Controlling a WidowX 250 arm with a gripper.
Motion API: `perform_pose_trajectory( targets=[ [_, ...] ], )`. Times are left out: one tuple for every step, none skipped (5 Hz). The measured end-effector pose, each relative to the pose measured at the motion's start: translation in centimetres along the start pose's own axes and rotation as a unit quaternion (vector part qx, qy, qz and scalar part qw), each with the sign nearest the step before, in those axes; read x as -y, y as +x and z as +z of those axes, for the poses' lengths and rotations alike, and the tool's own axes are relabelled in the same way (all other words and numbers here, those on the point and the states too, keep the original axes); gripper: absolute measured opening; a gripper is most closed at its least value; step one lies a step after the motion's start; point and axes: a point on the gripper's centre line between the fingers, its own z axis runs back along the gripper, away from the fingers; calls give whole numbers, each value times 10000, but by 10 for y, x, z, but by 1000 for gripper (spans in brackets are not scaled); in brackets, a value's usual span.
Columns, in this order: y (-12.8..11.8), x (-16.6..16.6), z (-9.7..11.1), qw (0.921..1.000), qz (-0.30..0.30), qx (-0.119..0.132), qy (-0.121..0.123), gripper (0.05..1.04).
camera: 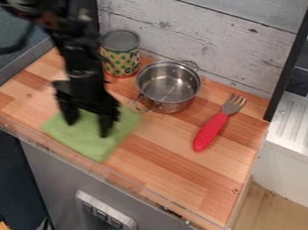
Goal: Move the green cloth to the bottom right of the table
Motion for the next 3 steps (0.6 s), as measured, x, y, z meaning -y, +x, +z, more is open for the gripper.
perform_pose_trajectory(
  targets=[
    [8,31,-1,9996,-286,-5,0,999],
    [16,50,-2,9984,-544,-54,121,999],
    [20,58,-3,9983,-552,-89,148,999]
  ],
)
